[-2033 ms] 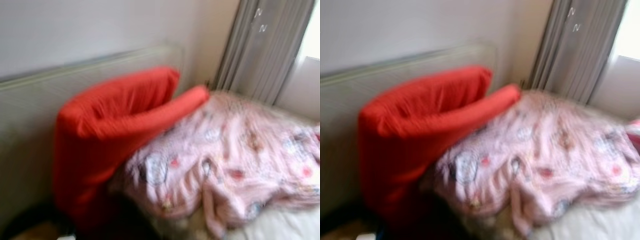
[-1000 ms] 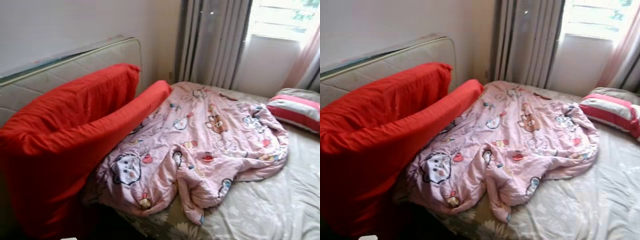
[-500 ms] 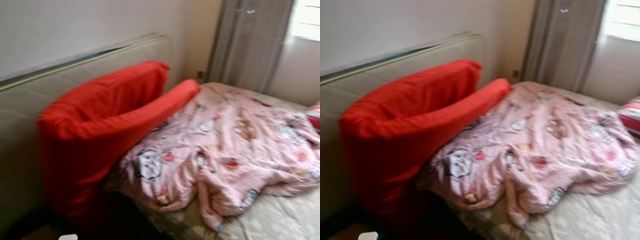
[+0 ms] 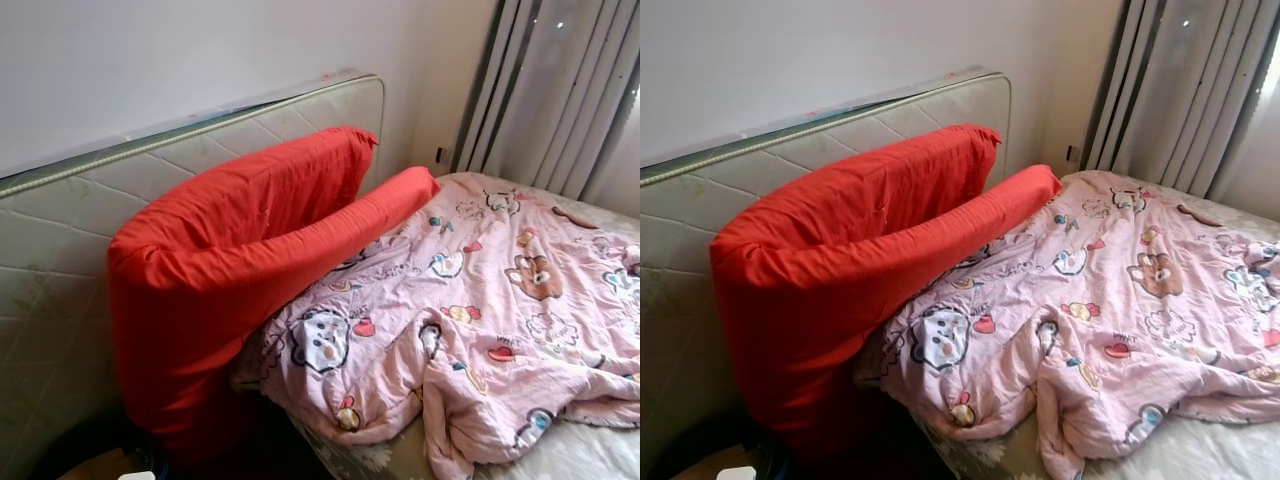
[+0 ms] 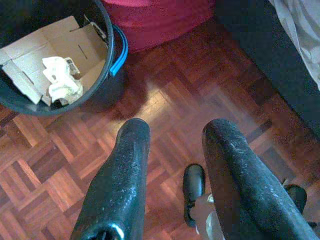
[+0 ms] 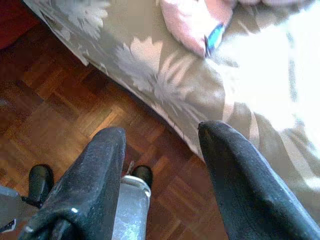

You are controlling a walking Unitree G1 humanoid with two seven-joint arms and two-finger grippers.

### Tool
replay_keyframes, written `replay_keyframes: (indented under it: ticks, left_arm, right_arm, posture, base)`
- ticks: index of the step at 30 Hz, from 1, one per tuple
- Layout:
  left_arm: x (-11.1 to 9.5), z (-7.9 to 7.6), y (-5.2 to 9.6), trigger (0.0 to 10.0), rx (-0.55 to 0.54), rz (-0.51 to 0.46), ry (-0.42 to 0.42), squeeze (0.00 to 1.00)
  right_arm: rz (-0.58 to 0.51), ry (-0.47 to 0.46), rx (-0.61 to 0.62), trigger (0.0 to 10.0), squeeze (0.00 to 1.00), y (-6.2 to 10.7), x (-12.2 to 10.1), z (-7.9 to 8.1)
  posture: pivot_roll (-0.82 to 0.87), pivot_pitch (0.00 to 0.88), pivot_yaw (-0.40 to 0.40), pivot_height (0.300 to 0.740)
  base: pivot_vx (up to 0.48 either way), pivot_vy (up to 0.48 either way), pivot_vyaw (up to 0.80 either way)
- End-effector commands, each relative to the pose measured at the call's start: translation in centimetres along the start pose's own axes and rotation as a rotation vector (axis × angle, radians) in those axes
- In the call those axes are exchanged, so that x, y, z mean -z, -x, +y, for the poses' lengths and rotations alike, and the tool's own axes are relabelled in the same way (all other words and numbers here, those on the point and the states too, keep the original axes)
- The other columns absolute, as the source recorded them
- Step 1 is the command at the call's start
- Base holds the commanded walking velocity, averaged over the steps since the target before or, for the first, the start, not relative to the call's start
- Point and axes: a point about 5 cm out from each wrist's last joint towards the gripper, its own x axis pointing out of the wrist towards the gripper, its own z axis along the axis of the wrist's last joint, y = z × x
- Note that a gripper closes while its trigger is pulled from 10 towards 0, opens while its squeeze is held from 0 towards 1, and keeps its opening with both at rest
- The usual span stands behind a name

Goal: Clean up the room

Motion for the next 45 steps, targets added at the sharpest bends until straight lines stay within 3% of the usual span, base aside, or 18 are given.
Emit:
replay_keyframes:
  ticks: [1,10,16,19,20,21,23,25,27,30,36,45]
  left_arm:
    - [0.3,0.0,0.0,10.0,0.005,0.020,-0.001,0.00]
    - [0.2,-0.1,0.0,10.0,0.001,0.004,0.005,0.00]
    - [0.0,0.0,0.1,10.0,-0.041,-0.062,0.104,0.00]
    - [-0.1,0.1,0.2,10.0,-0.052,-0.084,0.110,0.00]
    - [-0.2,0.1,0.2,10.0,-0.058,-0.102,0.110,0.00]
    - [-0.3,0.1,0.2,10.0,-0.063,-0.112,0.103,0.00]
    - [-0.4,0.1,0.3,10.0,-0.073,-0.133,0.108,0.00]
    - [-0.7,0.1,0.3,10.0,-0.082,-0.169,0.102,0.00]
    - [-1.9,-0.3,0.2,10.0,-0.072,-0.238,0.107,0.00]
    - [-7.4,-2.1,0.2,10.0,-0.033,-0.490,0.100,0.00]
    - [-7.8,-2.6,0.8,10.0,-0.015,-0.572,0.082,0.00]
    - [-8.3,-2.8,1.2,10.0,-0.010,-0.613,0.088,0.00]
  right_arm:
    - [-0.010,-0.011,0.008,10.0,0.00,0.0,-0.1,0.0]
    - [-0.026,-0.004,0.002,10.0,0.00,0.0,-0.3,-0.1]
    - [-0.088,-0.005,-0.008,10.0,0.00,0.0,-0.8,0.1]
    - [-0.111,-0.007,-0.012,10.0,0.00,0.1,-1.0,0.1]
    - [-0.151,0.004,-0.019,10.0,0.00,-0.3,-2.2,0.4]
    - [-0.220,0.026,-0.033,10.0,0.00,-1.8,-6.1,1.6]
    - [-0.322,0.052,-0.052,10.0,0.00,-3.0,-11.4,3.4]
    - [-0.378,0.062,-0.063,10.0,0.00,-3.1,-13.2,4.0]
    - [-0.406,0.059,-0.067,10.0,0.00,-3.0,-13.6,4.0]
    - [-0.466,0.027,-0.075,10.0,0.00,-2.7,-14.1,3.9]
    - [-0.496,0.016,-0.053,10.0,0.00,-2.4,-13.6,3.4]
    - [-0.519,-0.011,0.022,10.0,0.00,-2.1,-13.3,2.2]
  posture:
    - [-0.01,0.000,-0.020,0.740]
    - [-0.01,0.000,-0.023,0.740]
    - [-0.01,0.000,-0.021,0.740]
    - [-0.01,0.000,-0.020,0.740]
    - [-0.01,0.000,-0.023,0.740]
    - [0.00,0.000,-0.027,0.740]
    - [0.02,0.000,-0.037,0.740]
    - [0.03,0.000,-0.044,0.740]
    - [0.03,0.000,-0.049,0.740]
    - [0.03,0.000,-0.050,0.740]
    - [0.02,0.000,-0.047,0.740]
    - [0.03,0.000,-0.053,0.740]
  base:
    - [0.307,0.000,0.00]
    - [0.307,0.000,0.00]
    - [0.042,0.000,0.00]
    - [0.000,0.000,0.00]
    - [0.000,0.000,0.00]
    - [0.000,0.000,0.00]
    - [0.000,0.000,0.00]
    - [0.000,0.000,0.00]
    - [0.000,0.000,0.00]
    - [0.000,0.000,0.00]
    - [0.000,0.000,0.00]
    - [0.000,0.000,0.00]
